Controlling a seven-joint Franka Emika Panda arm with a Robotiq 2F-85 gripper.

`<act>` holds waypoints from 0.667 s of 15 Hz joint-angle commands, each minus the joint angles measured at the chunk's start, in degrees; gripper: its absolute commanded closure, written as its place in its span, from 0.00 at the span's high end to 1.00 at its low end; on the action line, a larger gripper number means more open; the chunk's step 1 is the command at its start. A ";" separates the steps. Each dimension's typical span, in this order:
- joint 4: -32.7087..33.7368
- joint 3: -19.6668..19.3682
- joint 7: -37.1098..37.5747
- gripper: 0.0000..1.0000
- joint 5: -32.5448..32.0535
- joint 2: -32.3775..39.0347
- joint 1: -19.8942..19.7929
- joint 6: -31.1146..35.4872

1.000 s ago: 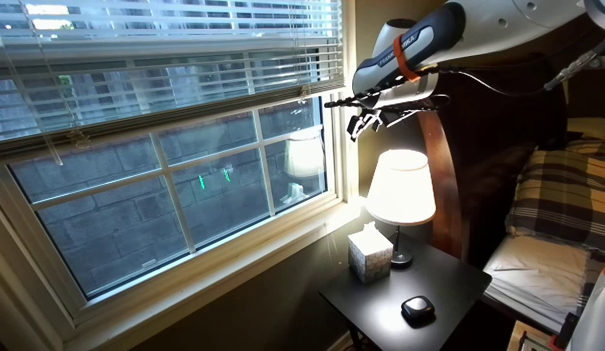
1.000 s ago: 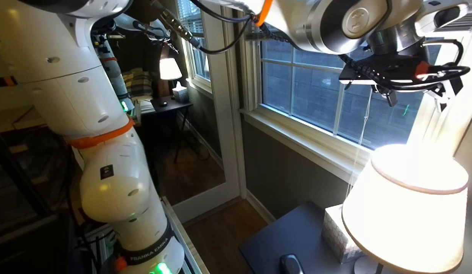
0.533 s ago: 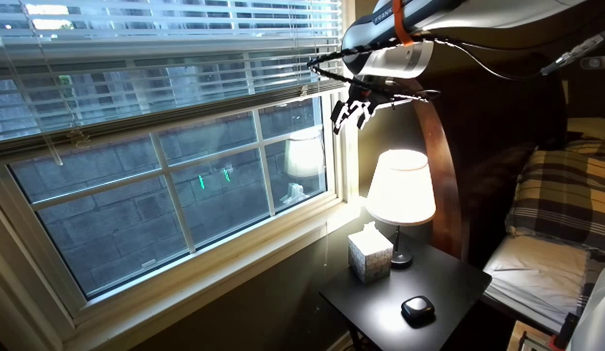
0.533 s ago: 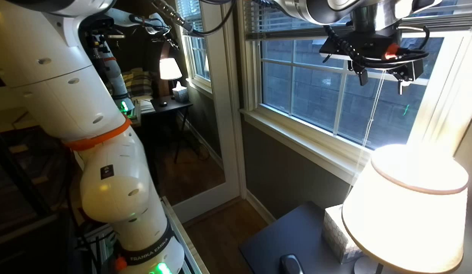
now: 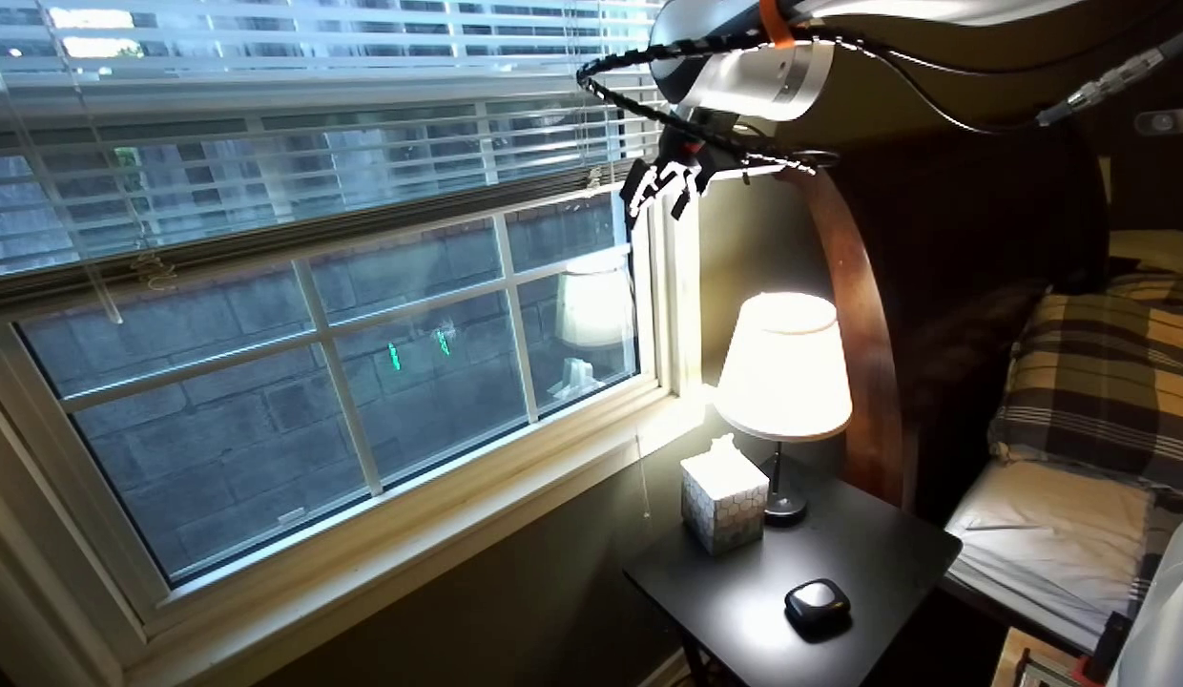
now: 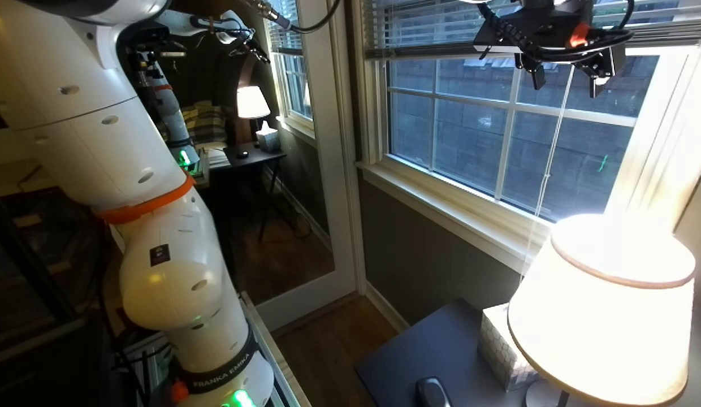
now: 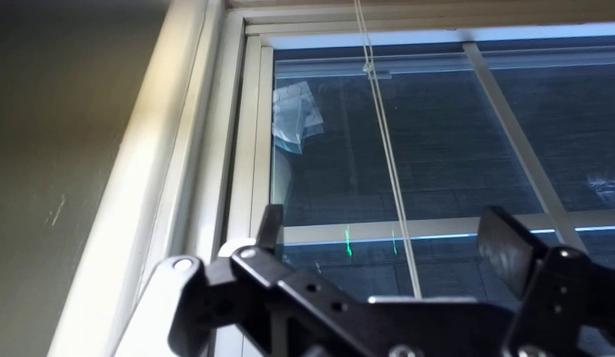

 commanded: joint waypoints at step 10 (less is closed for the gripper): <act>6.60 2.58 -0.12 1.00 5.89 2.73 2.54 10.49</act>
